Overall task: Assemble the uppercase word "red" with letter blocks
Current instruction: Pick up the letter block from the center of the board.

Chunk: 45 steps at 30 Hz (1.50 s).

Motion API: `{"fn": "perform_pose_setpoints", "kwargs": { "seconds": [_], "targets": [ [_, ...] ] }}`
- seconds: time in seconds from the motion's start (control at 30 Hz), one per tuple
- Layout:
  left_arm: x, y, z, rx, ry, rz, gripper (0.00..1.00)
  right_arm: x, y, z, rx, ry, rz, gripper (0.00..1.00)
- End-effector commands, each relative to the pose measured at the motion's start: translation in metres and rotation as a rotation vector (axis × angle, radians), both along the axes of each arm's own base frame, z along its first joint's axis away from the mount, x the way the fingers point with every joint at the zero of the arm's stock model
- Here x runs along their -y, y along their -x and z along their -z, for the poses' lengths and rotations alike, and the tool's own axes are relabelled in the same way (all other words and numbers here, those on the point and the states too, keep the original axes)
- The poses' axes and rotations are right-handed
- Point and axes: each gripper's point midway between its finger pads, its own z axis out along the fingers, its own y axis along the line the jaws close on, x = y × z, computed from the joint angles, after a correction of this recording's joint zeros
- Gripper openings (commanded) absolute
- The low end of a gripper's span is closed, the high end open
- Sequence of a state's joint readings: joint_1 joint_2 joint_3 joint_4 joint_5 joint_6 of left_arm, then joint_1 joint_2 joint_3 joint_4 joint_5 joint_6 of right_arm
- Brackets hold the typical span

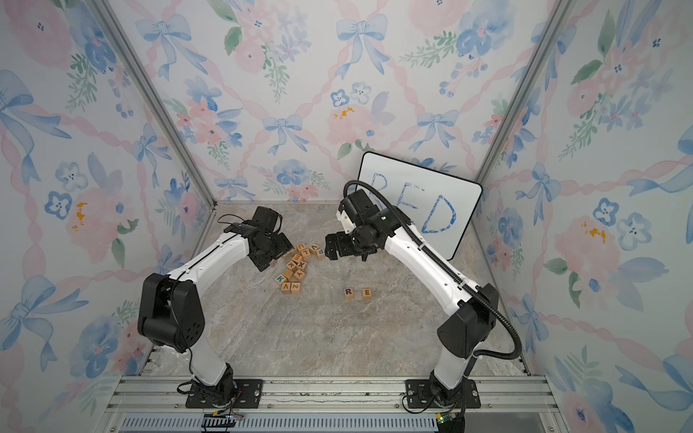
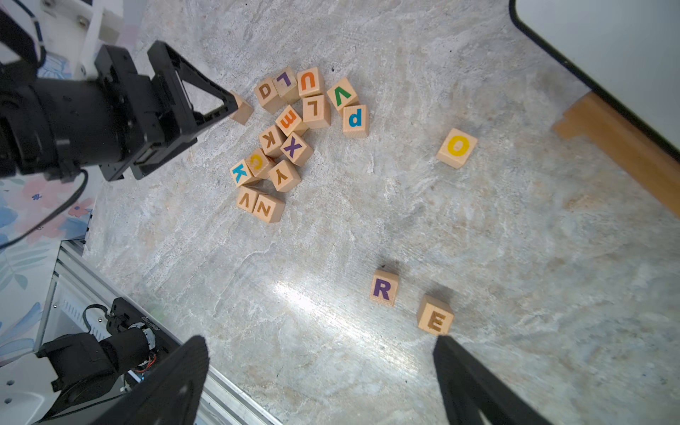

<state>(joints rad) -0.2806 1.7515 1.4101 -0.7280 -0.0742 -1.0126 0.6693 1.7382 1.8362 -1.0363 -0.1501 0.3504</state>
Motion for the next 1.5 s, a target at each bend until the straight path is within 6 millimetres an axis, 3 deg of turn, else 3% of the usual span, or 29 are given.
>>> {"fn": "perform_pose_setpoints", "kwargs": {
  "seconds": [0.0, 0.07, 0.17, 0.33, 0.57, 0.73, 0.9, 1.2, 1.47],
  "targets": [
    [-0.005, -0.011, 0.002, -0.025, -0.043, -0.05, 0.84, 0.008, 0.005, 0.004, 0.002, 0.031, -0.01, 0.97],
    [0.0, -0.023, 0.005, -0.027, -0.042, -0.045, 0.8, 0.012, 0.005, 0.007, -0.003, 0.038, -0.007, 0.97],
    [0.003, -0.036, 0.016, -0.047, -0.046, -0.054, 0.62, 0.019, 0.004, 0.009, -0.008, 0.04, 0.007, 0.97],
    [0.005, -0.049, 0.033, -0.077, -0.059, -0.065, 0.5, 0.034, 0.0, 0.012, -0.017, 0.041, 0.033, 0.97],
    [0.0, -0.056, 0.056, -0.127, -0.081, -0.071, 0.54, 0.05, -0.007, 0.018, -0.04, 0.039, 0.07, 0.97],
    [-0.017, -0.054, 0.066, -0.155, -0.114, -0.086, 0.55, 0.054, -0.008, 0.022, -0.05, 0.045, 0.079, 0.97],
    [-0.02, -0.065, 0.074, -0.168, -0.11, -0.069, 0.55, 0.055, -0.009, 0.025, -0.059, 0.045, 0.087, 0.97],
    [-0.032, -0.056, 0.093, -0.219, -0.136, -0.059, 0.55, 0.062, -0.013, 0.026, -0.063, 0.051, 0.097, 0.97],
    [-0.036, -0.042, 0.091, -0.238, -0.144, -0.04, 0.55, 0.069, -0.017, 0.028, -0.068, 0.053, 0.115, 0.97]
  ]
}}
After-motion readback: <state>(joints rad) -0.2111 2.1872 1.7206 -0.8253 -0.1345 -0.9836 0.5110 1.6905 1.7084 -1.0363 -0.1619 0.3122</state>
